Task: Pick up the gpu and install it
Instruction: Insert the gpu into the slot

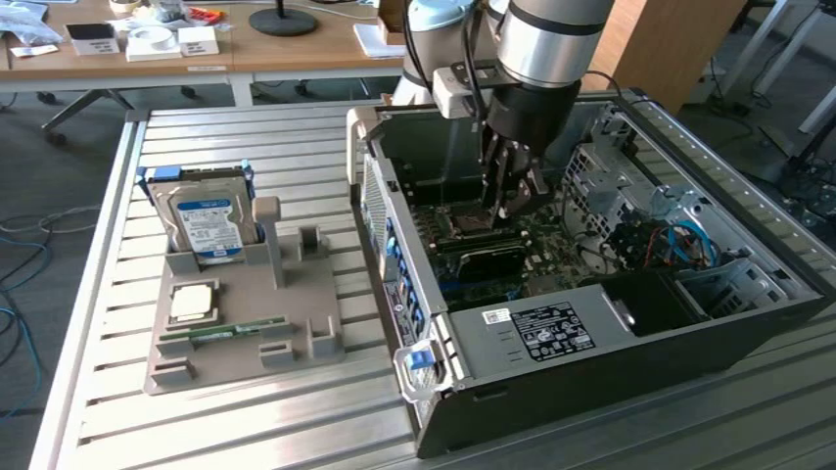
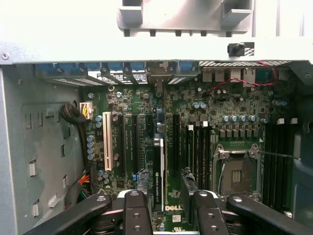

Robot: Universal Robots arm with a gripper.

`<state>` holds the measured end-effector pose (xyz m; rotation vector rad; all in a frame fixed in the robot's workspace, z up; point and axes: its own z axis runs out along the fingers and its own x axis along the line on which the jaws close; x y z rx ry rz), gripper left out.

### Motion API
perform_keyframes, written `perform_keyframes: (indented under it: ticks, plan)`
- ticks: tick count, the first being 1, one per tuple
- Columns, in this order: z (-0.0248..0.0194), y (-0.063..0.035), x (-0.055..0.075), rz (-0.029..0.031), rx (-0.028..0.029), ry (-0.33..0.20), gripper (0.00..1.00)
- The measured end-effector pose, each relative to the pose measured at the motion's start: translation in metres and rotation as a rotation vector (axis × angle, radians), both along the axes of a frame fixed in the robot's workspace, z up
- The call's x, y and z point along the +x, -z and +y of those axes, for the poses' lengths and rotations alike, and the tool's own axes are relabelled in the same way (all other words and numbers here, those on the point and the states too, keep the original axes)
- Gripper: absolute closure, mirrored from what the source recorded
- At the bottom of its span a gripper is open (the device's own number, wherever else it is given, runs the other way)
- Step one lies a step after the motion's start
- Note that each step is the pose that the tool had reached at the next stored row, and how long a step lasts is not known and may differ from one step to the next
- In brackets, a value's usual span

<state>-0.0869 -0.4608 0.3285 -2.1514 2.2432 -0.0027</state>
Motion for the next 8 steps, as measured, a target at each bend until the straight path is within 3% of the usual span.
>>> perform_keyframes:
  ticks: [8]
  plan:
    - [0.0000,-0.0011,0.0000,0.0000,0.0000,0.000,0.60]
